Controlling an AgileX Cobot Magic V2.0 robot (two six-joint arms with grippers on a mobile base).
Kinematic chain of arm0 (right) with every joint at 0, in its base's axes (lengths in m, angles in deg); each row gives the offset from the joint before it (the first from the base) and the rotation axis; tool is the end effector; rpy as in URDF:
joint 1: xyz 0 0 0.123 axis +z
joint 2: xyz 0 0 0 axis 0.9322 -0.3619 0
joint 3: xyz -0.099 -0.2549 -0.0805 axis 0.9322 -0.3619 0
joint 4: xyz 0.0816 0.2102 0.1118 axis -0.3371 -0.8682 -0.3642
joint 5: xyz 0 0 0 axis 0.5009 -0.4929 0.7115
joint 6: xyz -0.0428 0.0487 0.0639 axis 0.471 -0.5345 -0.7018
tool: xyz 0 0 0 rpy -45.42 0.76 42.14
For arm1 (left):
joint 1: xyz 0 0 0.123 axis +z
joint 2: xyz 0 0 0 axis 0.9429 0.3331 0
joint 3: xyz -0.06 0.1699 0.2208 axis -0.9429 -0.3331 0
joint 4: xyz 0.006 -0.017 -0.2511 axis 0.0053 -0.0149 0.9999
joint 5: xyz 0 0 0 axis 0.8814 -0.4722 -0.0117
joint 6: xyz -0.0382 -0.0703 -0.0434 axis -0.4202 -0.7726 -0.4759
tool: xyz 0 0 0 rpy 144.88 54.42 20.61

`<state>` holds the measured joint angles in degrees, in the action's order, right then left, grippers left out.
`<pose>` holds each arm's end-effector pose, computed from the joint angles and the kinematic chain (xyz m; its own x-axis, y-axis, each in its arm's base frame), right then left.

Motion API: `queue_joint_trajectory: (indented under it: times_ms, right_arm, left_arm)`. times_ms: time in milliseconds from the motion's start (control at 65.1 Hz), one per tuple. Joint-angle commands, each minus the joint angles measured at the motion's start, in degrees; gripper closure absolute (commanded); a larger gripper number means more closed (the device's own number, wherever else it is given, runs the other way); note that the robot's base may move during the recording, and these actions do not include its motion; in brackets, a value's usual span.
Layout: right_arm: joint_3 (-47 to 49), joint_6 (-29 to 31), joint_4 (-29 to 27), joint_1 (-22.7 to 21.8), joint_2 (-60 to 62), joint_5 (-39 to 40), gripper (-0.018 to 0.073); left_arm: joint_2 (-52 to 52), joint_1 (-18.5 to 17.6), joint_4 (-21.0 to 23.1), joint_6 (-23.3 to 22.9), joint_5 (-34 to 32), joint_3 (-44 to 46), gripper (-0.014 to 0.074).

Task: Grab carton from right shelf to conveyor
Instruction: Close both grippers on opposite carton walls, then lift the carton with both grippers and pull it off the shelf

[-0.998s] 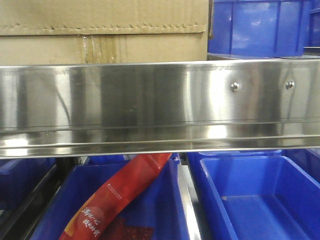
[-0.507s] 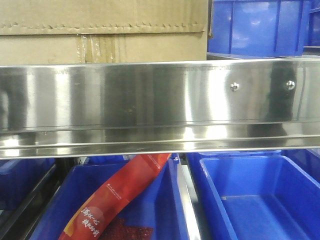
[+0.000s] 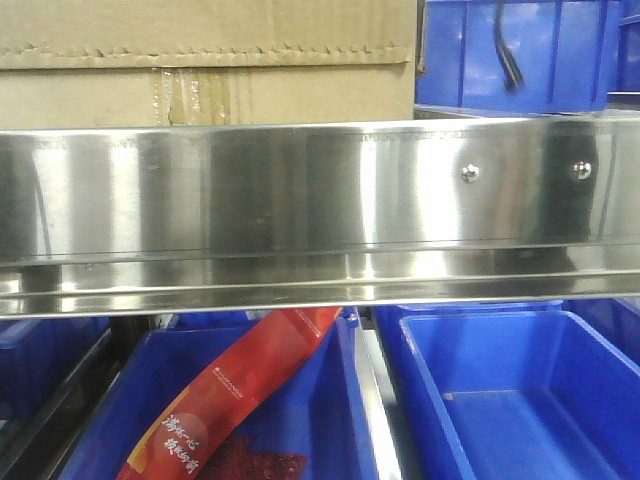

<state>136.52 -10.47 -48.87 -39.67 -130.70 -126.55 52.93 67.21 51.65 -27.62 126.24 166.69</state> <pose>0.3469 0.1916 0.4542 -0.6641 -0.2033 -0.7194 -0.3841 0.9184 0.0950 0.3575 -0.0265 0.4577 -0.6644 -0.0701 -0.7441 0.0332 0.9919 -0.1230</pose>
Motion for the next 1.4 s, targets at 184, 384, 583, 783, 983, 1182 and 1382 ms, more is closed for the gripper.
queue_joint_trajectory:
  times_ms: [184, 384, 583, 783, 983, 1182, 1382]
  right_arm:
    - [0.69, -0.07, 1.0, -0.07, -3.6, 0.7, 0.0029]
    - [0.69, -0.18, 1.0, -0.4, -4.52, 0.7, 0.0379]
    - [0.69, -0.18, 1.0, -1.18, -4.62, 0.7, 0.0624]
    - [0.8, -0.18, 1.0, -1.41, -3.01, 0.7, 0.0631]
    - [0.8, -0.18, 0.63, -1.41, 1.97, 0.7, 0.0631]
    - [0.8, -0.18, 0.42, -1.07, 7.69, 0.7, 0.0631]
    - [-1.29, -0.18, 0.86, 1.62, 12.43, 0.7, 0.0631]
  left_arm:
    - [3.96, 0.28, 0.53, -0.21, -1.3, 0.43, 0.007]
    - [5.97, 0.28, -0.29, -0.21, 0.43, 0.43, 0.0198]
    - [6.99, 0.28, -0.72, -0.21, 2.48, 0.43, 0.0624]
    - [5.53, 0.28, -1.15, -0.21, 4.39, 3.94, 0.0605]
    - [2.96, -0.08, -1.3, -0.21, 5.91, 10.03, 0.0605]
    - [-0.68, -1.69, -1.39, -0.21, 5.91, 10.59, 0.0605]
    - [-5.52, -5.88, -3.27, -2.22, 5.91, 5.84, 0.0605]
